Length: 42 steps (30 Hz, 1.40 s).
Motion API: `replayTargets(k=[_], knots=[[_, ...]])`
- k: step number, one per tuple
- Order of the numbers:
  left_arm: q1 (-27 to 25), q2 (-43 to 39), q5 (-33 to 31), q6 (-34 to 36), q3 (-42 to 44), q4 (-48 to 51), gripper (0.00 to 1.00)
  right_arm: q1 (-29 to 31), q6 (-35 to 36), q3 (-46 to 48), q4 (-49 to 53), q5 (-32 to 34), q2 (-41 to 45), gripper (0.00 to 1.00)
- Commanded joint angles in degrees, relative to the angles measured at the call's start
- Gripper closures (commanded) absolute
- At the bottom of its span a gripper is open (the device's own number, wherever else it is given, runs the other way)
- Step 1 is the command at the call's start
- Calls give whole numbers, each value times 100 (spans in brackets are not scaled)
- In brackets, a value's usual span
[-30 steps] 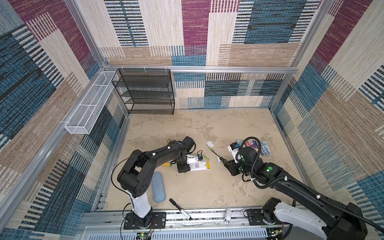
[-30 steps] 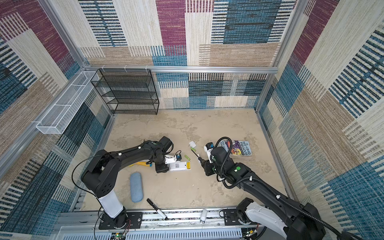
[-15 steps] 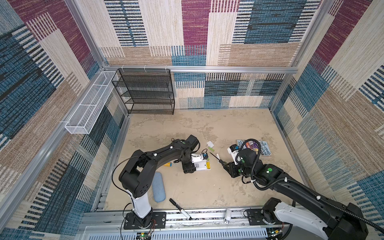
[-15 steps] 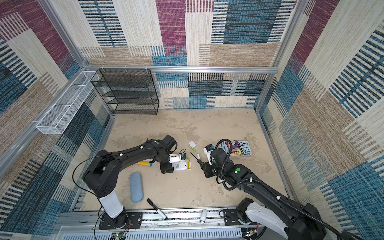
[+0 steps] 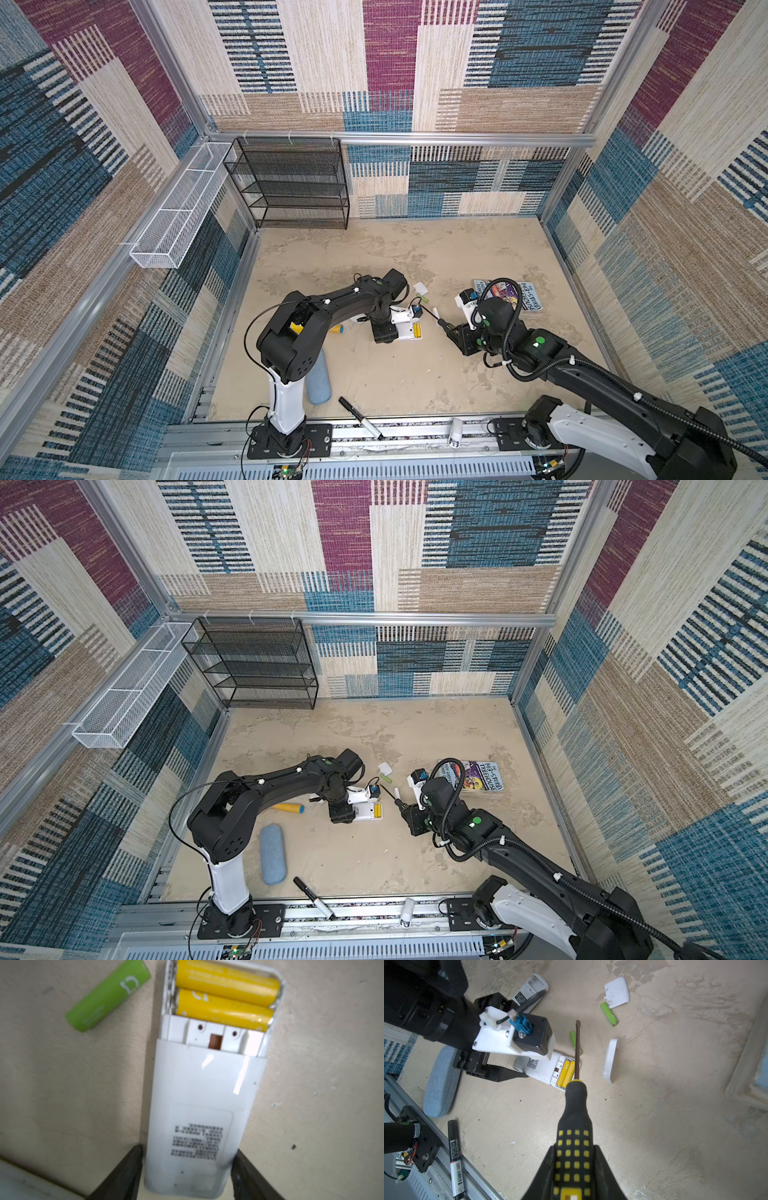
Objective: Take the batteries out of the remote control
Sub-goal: 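Grasp the white remote's body with the left gripper, holding it steady, then move the screwdriver tip with the right gripper to the yellow batteries' end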
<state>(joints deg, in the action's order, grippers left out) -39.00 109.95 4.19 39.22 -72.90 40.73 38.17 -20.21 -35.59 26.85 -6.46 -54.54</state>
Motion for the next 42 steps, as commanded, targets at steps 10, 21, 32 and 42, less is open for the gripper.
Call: replayTargets(k=[10, 21, 32, 42], knots=[[136, -146, -229, -56, 376, 159, 47, 22, 74, 70, -202, -80, 32, 100], [576, -483, -326, -42, 734, 309, 48, 577, 88, -8, -182, 136, -197, 100], [613, -369, -371, -29, 682, 397, 47, 1171, -56, -127, -125, 465, -644, 100], [622, -352, -331, -11, 646, 471, 47, 1505, -106, -206, -145, 810, -935, 100]])
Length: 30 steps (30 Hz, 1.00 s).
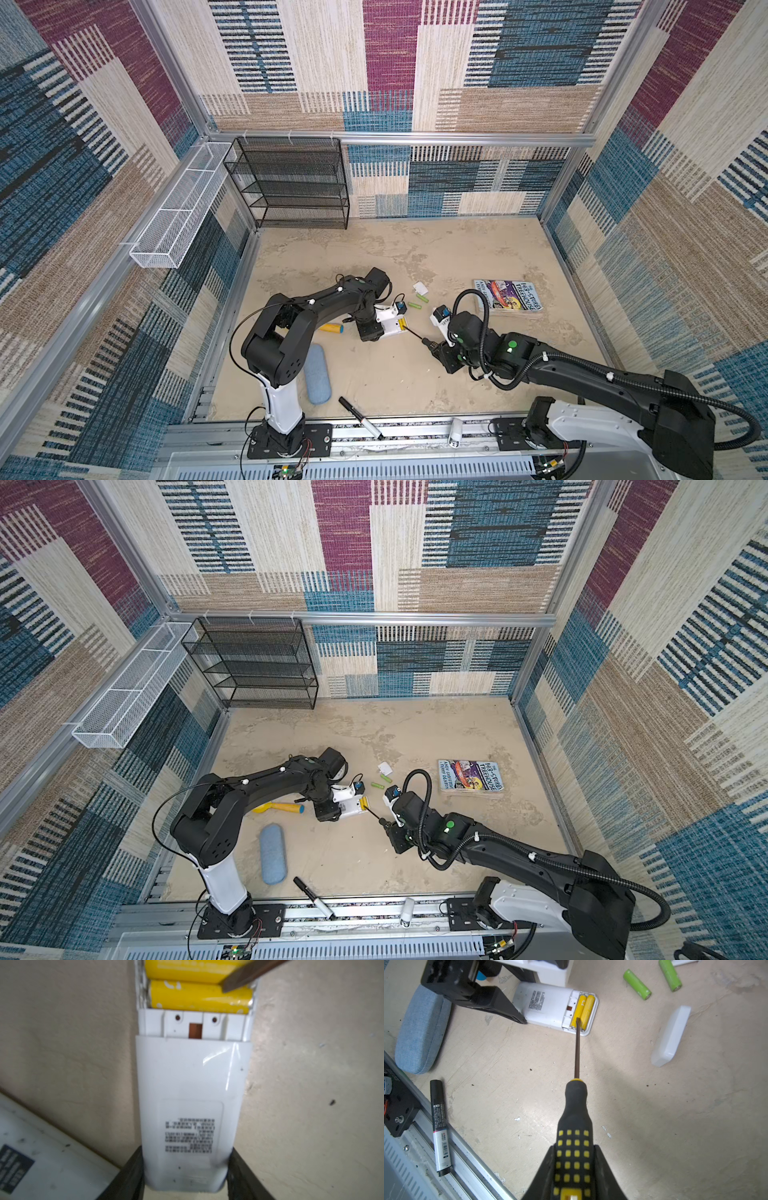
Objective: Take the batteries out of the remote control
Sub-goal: 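Move the screwdriver tip with the right gripper to the yellow batteries' end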
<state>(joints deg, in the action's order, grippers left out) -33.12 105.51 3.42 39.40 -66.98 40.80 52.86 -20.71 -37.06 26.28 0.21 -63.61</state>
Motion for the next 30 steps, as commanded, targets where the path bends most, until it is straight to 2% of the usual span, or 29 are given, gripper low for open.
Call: replayTargets(k=[1, 20, 30], knots=[[34, 92, -254, -20, 54, 464, 47, 53, -56, -80, -73, 174, -20, 100], [52, 181, -324, 7, -68, 710, 47, 334, -316, -214, 353, 351, 49, 100], [52, 171, -254, 1, -87, 730, 47, 339, -293, -213, 72, 384, -6, 100]])
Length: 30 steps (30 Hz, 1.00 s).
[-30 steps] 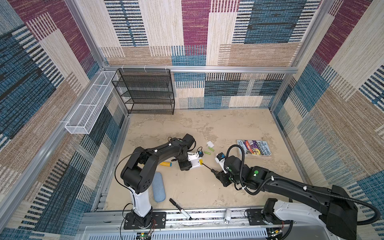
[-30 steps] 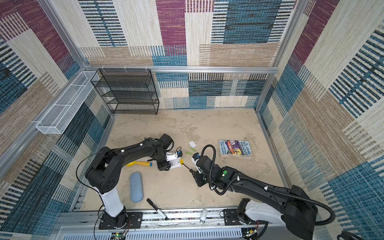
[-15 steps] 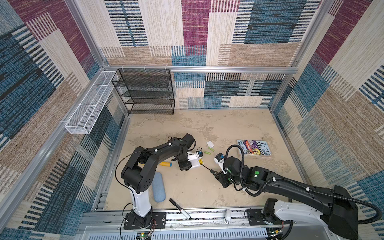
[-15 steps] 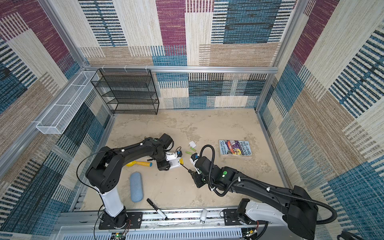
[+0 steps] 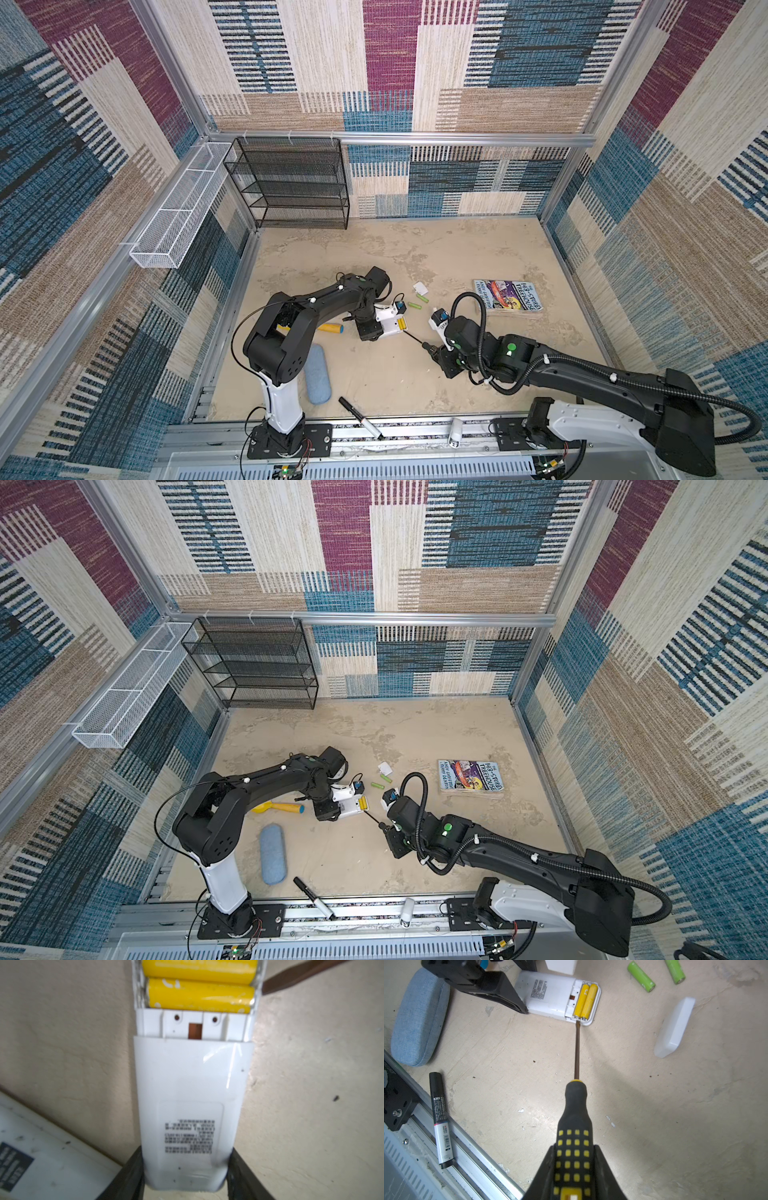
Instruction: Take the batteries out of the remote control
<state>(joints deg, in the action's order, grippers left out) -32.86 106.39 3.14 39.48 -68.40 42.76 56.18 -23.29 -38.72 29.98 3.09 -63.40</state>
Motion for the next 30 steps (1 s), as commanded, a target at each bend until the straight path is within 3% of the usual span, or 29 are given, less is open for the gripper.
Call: replayTargets(k=[1, 30], knots=[[25, 84, -217, -11, 55, 534, 47, 5, -23, -48, -320, 72, -33, 100], [25, 101, -215, -7, 58, 579, 47, 2, 9, 22, -283, -121, 20, 100]])
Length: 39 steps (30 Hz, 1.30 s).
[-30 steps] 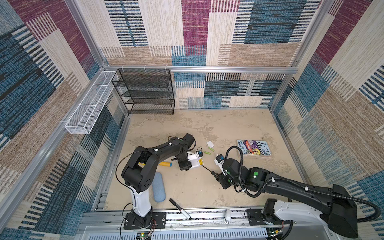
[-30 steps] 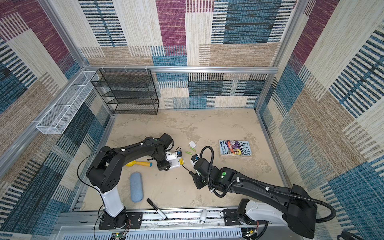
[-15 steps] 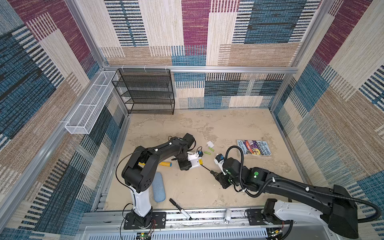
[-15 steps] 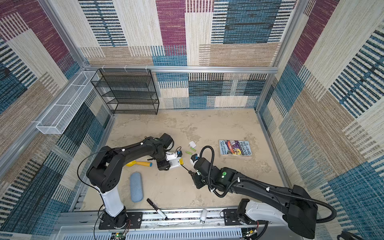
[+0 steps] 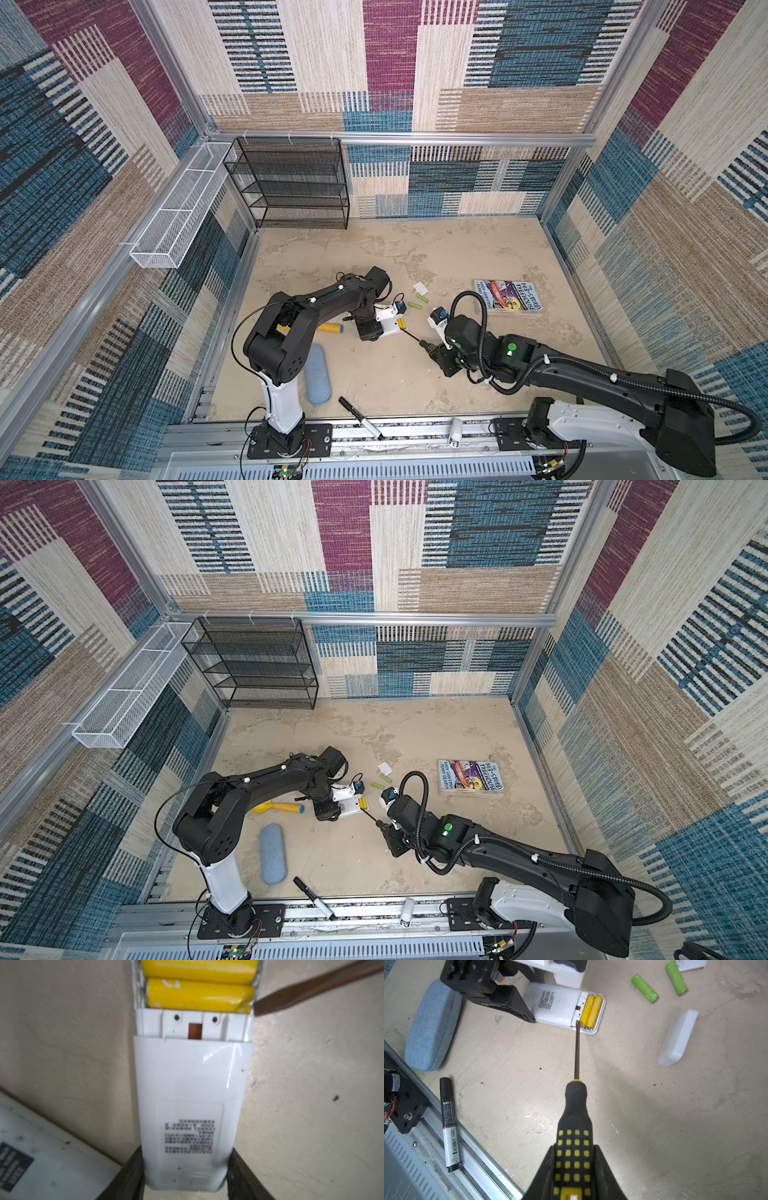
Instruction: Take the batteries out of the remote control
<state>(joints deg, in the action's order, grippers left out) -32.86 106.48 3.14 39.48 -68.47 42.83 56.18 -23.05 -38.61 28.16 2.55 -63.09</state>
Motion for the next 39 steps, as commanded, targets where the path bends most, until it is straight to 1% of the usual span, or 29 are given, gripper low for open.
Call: replayTargets(k=[1, 7, 13, 20, 26, 31, 39], knots=[[25, 93, -225, -6, 68, 567, 47, 4, -15, 17, -94, -70, -26, 100], [25, 101, -226, -2, 53, 575, 47, 2, -77, 29, -90, 7, -76, 100], [25, 108, -232, -2, 59, 569, 48, 7, -191, 36, -56, 252, -21, 100], [25, 101, -238, 7, 55, 597, 48, 6, -218, 46, 39, 331, -37, 100], [25, 101, -193, -11, 36, 611, 48, 4, -233, 79, -119, 440, -53, 100], [25, 110, -164, -7, 22, 644, 48, 0, -395, 304, -565, 483, -81, 100], [9, 110, -109, -11, 29, 674, 48, 32, -816, 1019, -1495, 455, 129, 100]])
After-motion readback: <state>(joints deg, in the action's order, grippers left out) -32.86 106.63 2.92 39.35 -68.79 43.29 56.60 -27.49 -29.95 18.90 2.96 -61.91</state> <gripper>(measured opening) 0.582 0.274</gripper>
